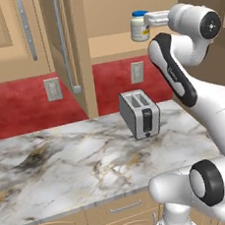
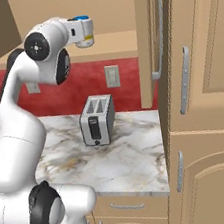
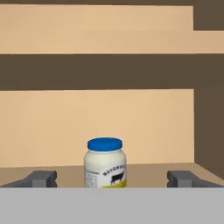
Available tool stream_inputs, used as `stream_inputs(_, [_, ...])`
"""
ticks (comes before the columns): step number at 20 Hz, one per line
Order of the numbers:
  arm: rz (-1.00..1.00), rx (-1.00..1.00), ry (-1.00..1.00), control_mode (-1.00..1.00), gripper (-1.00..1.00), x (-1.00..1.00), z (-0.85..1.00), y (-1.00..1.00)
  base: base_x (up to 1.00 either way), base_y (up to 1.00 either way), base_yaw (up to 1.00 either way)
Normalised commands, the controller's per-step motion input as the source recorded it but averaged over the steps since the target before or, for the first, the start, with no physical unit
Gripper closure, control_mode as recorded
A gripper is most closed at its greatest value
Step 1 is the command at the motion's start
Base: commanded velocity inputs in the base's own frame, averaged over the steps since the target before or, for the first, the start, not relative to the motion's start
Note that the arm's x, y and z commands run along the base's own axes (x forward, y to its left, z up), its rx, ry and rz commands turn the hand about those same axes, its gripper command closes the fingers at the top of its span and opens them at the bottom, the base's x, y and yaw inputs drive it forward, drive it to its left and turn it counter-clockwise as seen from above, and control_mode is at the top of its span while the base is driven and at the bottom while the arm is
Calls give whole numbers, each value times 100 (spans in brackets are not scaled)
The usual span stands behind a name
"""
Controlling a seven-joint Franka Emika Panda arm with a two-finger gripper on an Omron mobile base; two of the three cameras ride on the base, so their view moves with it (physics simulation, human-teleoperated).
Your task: Collect the turmeric, mayonnaise, and shaker from the cabinet and place them next to the stove.
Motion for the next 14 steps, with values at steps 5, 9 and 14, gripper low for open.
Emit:
stream_inputs(5, [1,1,9,-100,-100,41,0,0,0,0,0])
stream_inputs(9, [0,2,7,-100,-100,50,0,0,0,0,0])
stream_inputs(14, [0,0,5,-100,-100,43,0,0,0,0,0])
